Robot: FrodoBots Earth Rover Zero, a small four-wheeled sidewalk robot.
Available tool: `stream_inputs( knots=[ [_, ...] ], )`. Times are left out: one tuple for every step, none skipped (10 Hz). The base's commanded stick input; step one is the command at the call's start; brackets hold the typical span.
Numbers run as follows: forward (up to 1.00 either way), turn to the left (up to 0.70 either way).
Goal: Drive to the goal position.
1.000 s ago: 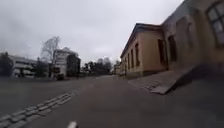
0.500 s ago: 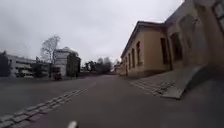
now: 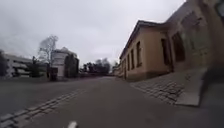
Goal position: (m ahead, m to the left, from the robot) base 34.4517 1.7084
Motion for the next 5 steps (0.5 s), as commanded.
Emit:
stream_inputs(
  knots=[
    [1.00, 0.01],
    [1.00, 0.01],
    [1.00, 0.01],
    [1.00, 0.01],
    [1.00, 0.01]
  ],
)
